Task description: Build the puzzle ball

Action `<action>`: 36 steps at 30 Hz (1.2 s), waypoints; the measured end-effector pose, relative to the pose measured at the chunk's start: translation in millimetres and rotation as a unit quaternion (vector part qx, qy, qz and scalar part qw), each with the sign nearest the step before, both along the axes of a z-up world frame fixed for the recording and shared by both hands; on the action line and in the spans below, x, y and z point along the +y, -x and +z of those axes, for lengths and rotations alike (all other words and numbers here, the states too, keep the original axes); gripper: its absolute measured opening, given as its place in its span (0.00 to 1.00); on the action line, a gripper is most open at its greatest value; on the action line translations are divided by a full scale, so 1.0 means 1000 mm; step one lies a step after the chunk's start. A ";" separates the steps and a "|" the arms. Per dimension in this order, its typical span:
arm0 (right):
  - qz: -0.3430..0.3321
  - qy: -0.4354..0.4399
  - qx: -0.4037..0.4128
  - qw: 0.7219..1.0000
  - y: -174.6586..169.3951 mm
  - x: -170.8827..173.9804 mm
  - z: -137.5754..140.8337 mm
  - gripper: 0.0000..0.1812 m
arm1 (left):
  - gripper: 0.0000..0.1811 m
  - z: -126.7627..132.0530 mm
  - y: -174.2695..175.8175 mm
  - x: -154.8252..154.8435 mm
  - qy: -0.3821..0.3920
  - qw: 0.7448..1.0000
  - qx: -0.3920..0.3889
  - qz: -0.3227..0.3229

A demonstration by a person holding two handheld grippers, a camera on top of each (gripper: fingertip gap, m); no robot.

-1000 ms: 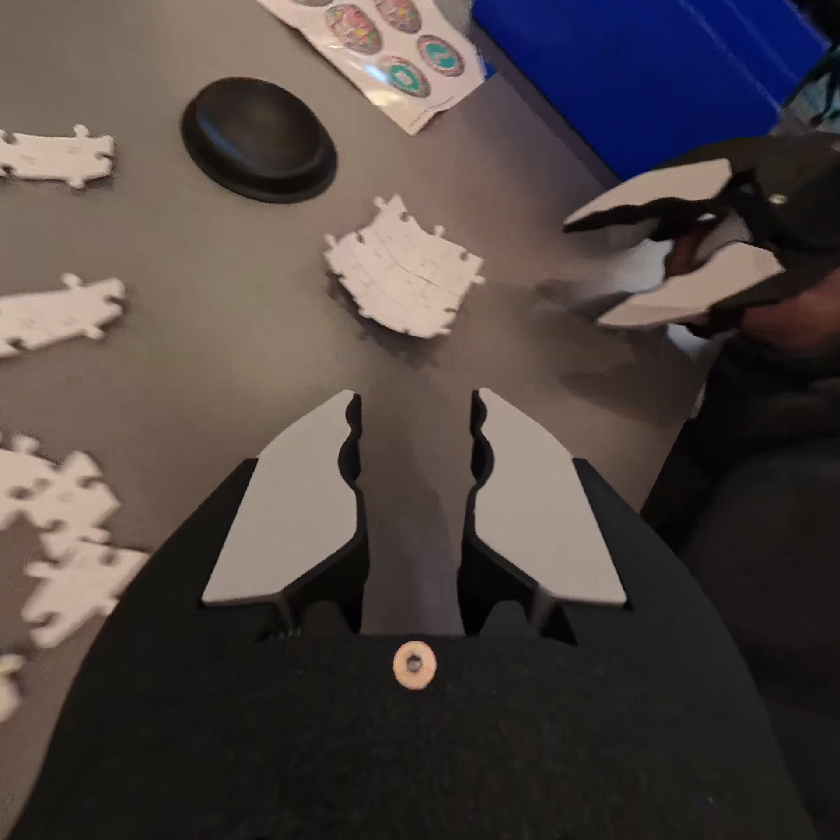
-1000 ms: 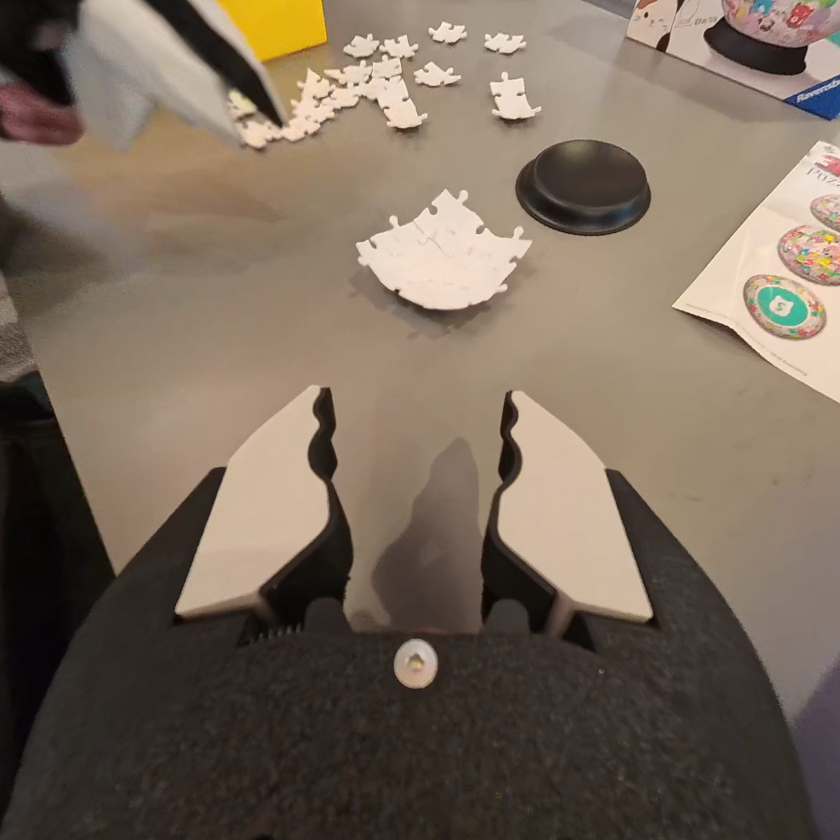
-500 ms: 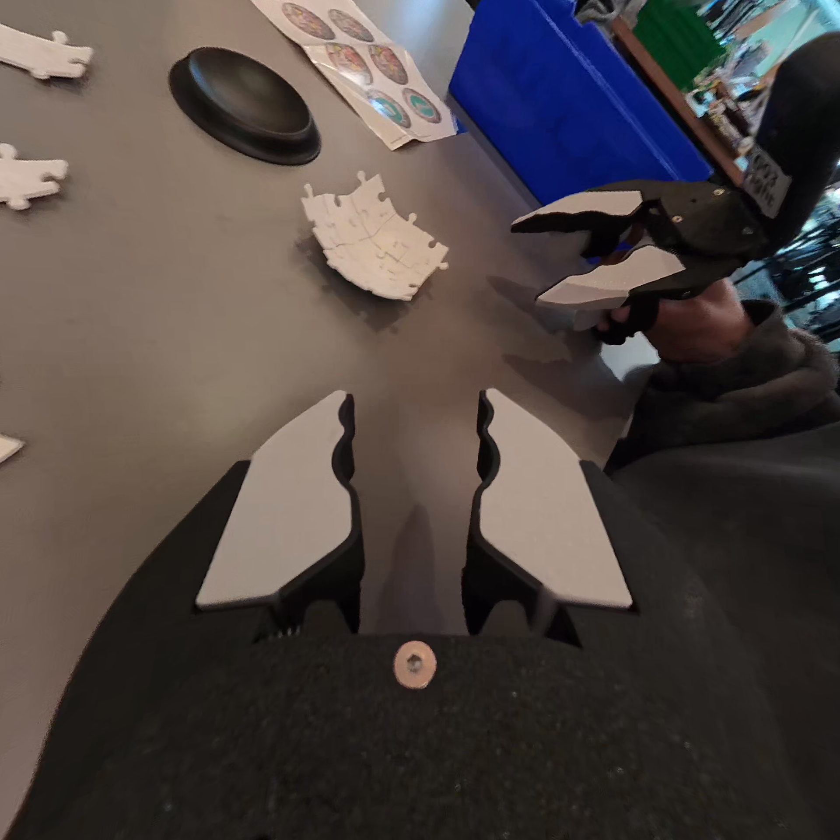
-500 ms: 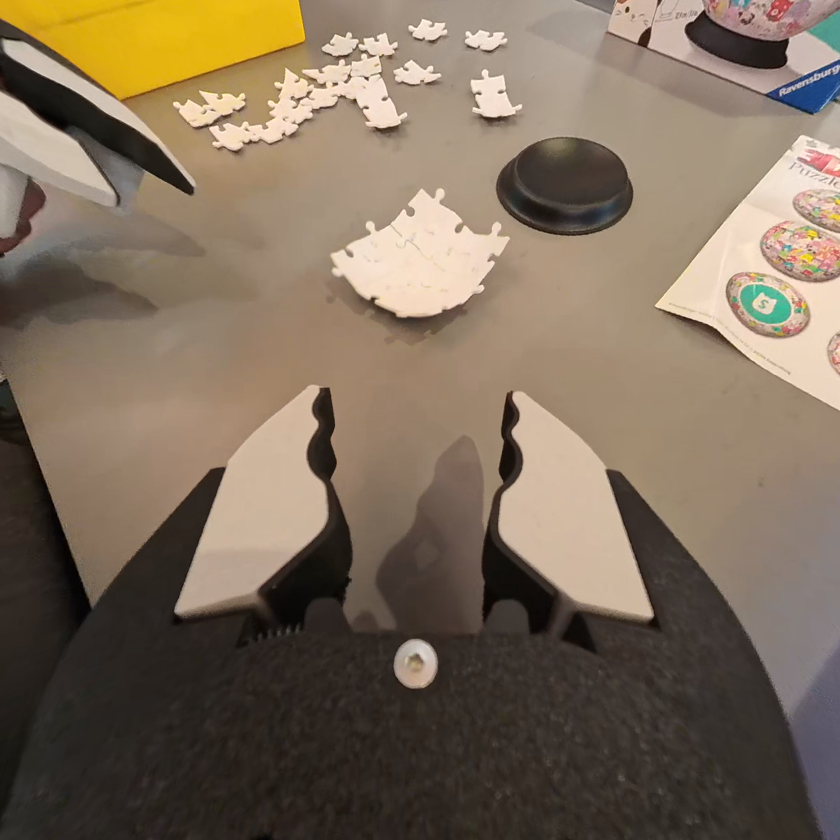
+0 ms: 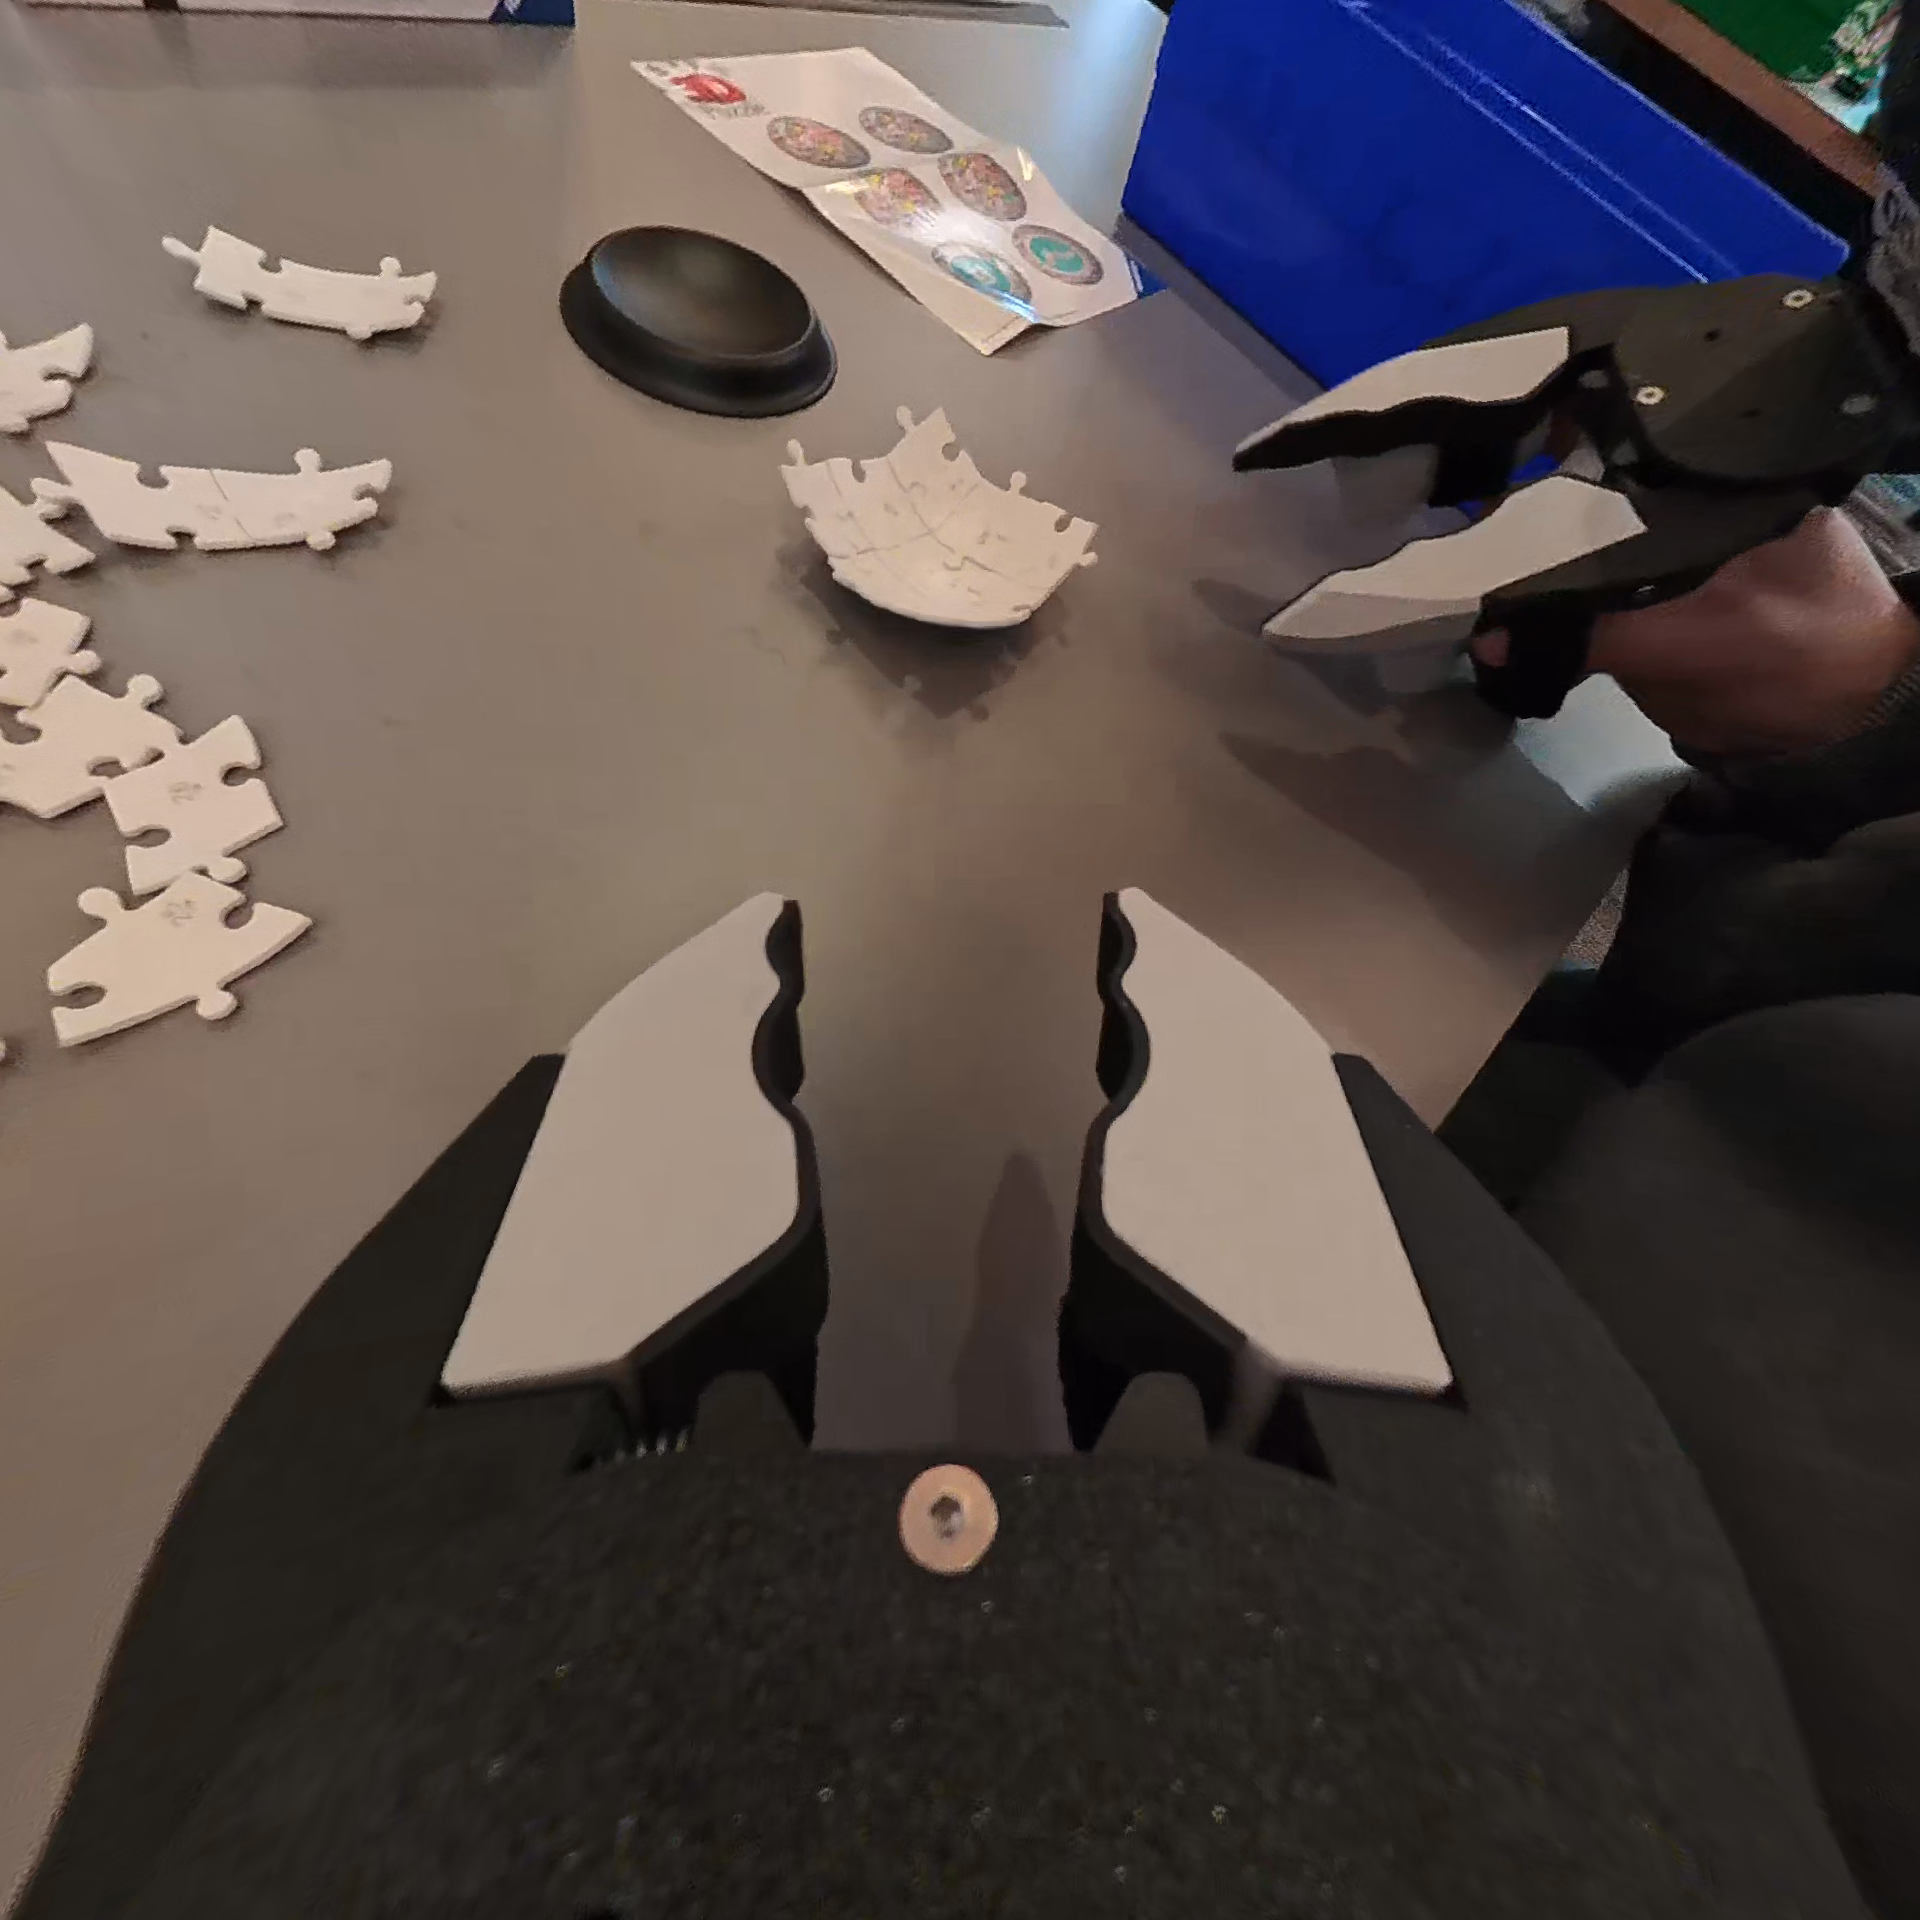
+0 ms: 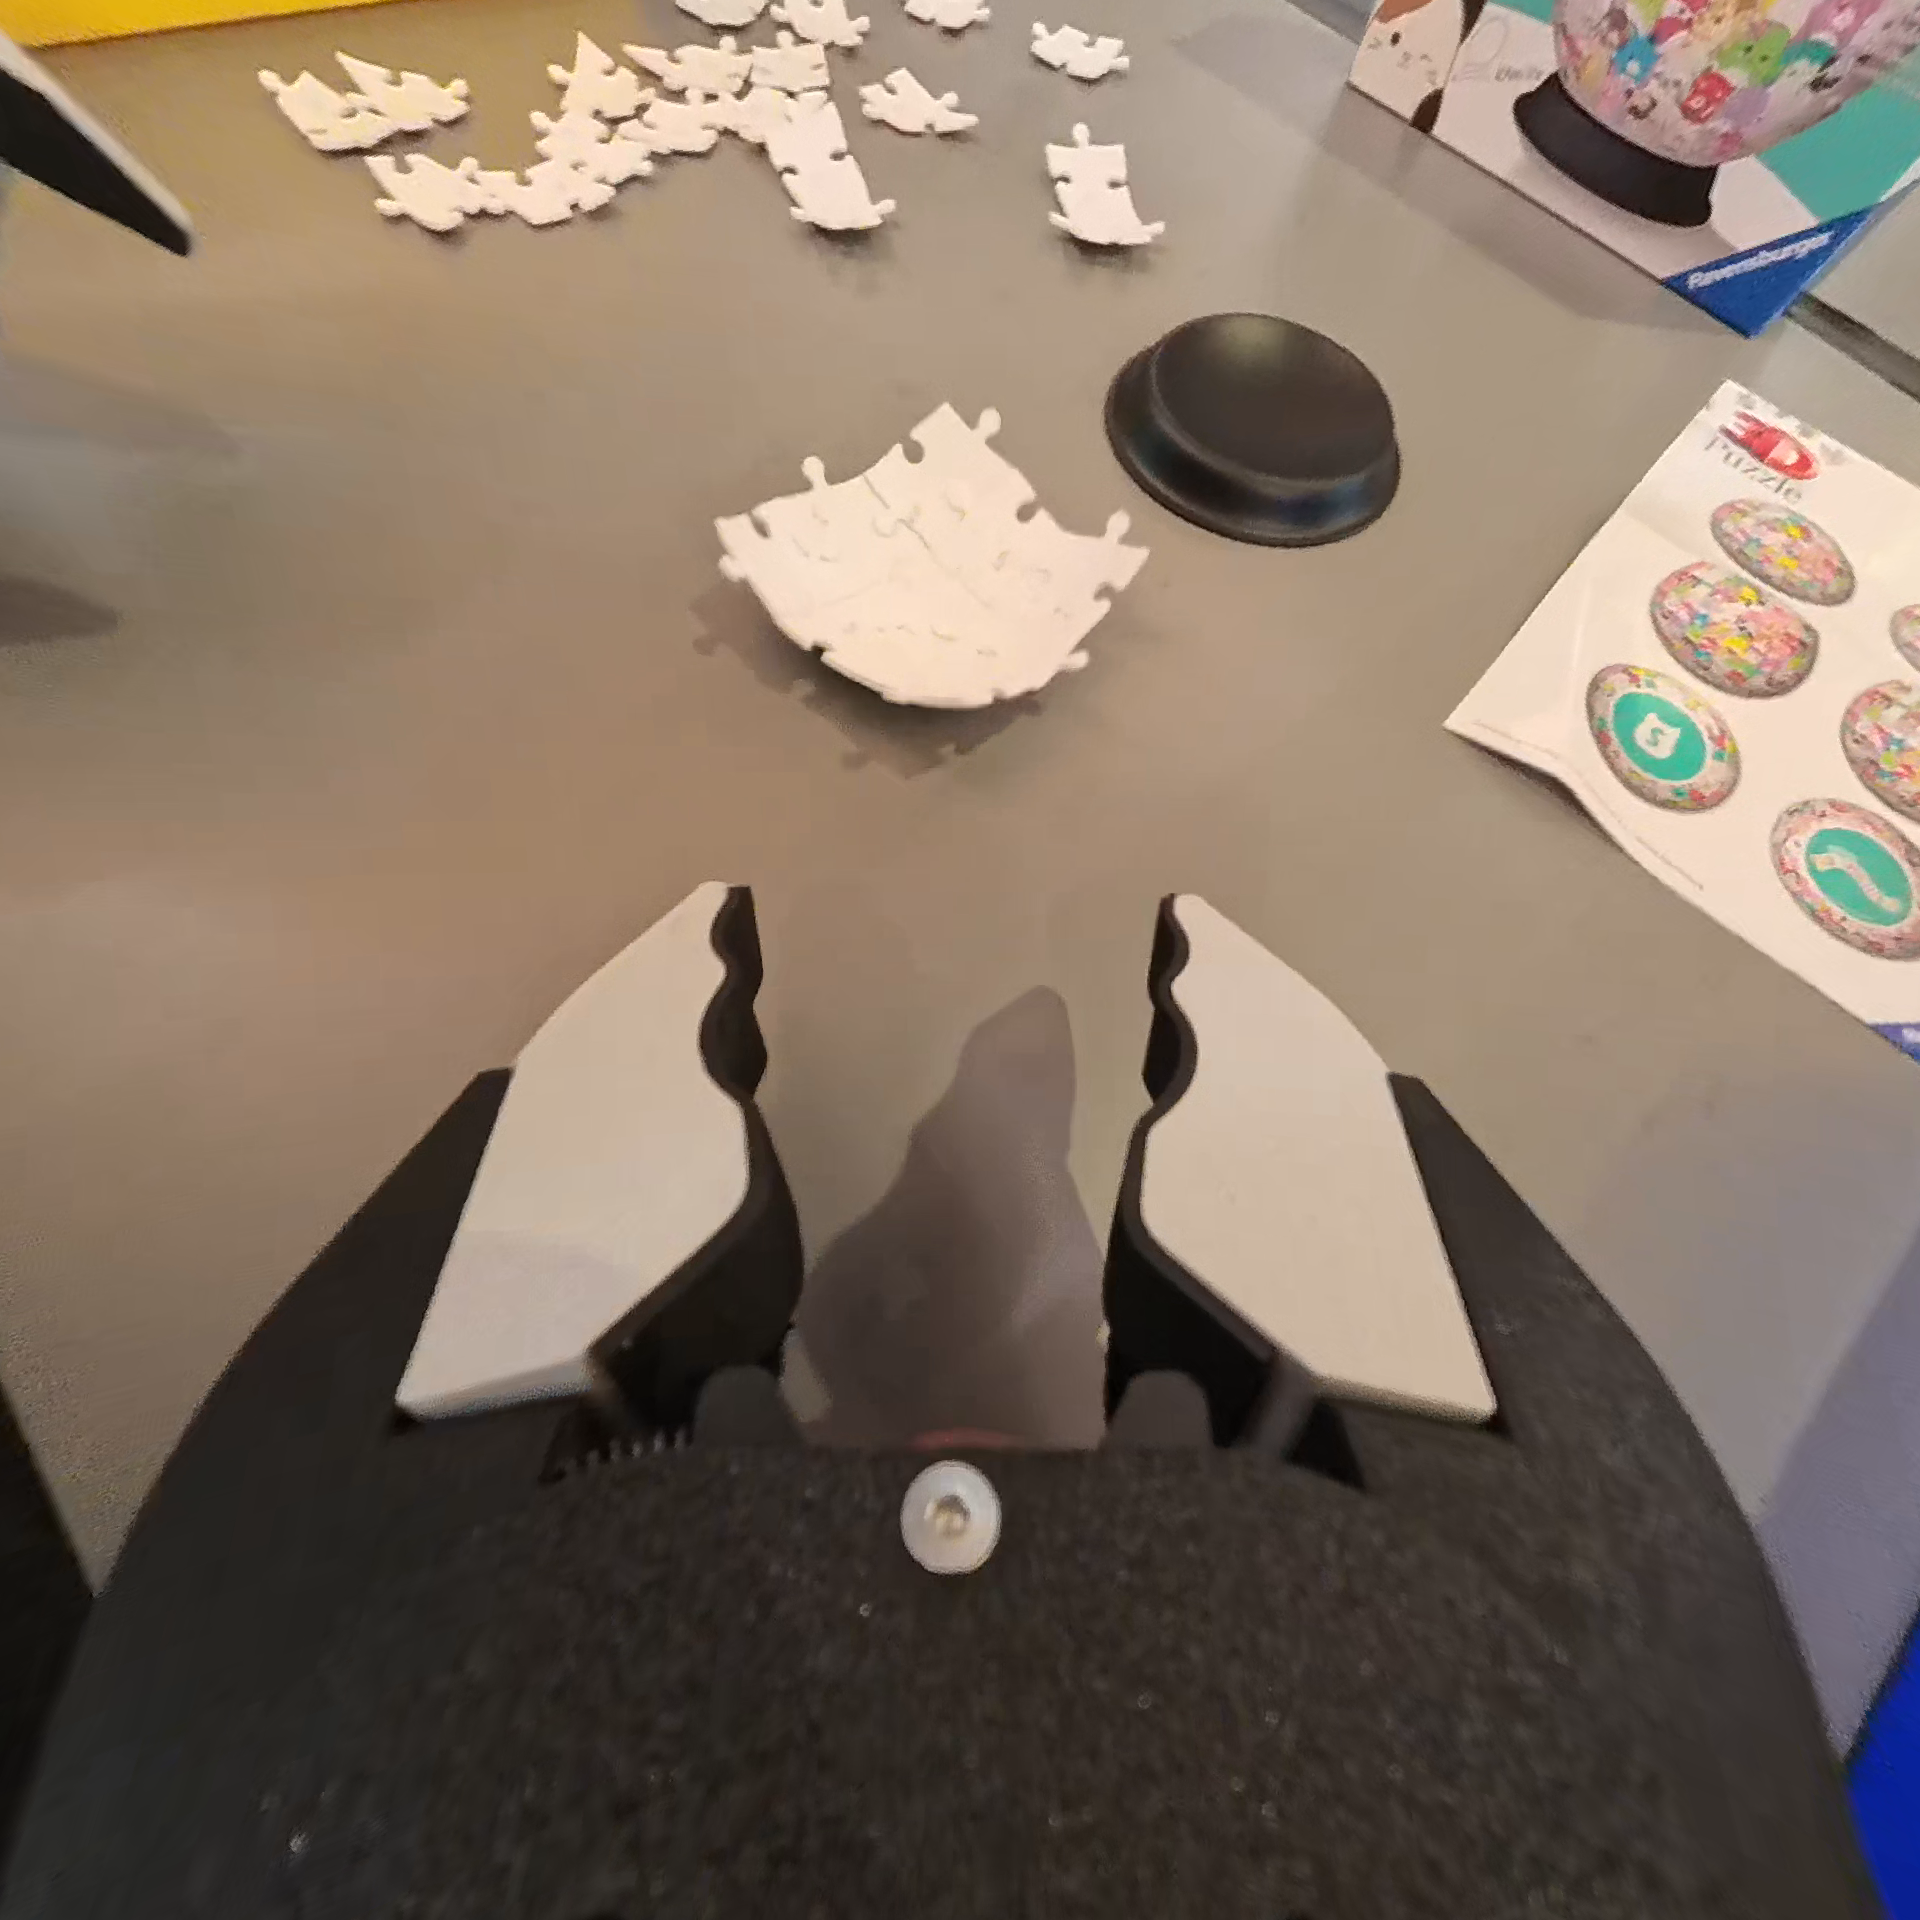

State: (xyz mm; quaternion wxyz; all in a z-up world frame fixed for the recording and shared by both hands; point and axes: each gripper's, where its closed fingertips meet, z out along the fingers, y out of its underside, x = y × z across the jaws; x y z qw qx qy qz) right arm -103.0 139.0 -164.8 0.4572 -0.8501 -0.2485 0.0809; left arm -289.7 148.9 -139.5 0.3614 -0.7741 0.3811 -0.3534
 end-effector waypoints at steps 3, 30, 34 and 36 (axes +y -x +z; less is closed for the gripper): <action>0.001 -0.010 -0.011 1.000 0.005 0.009 0.003 0.39 | 0.33 -0.004 0.004 0.000 0.009 1.000 0.002 -0.006; 0.040 0.027 0.012 0.999 -0.002 -0.021 -0.006 0.37 | 0.35 0.080 0.211 0.146 -0.014 0.967 0.185 0.176; 0.046 0.035 0.017 0.998 0.000 -0.012 -0.007 0.36 | 0.32 0.026 0.251 0.238 0.026 0.942 0.267 0.201; 0.047 0.047 0.015 0.998 0.001 -0.010 -0.010 0.36 | 0.32 0.001 0.255 0.265 0.086 0.935 0.278 0.202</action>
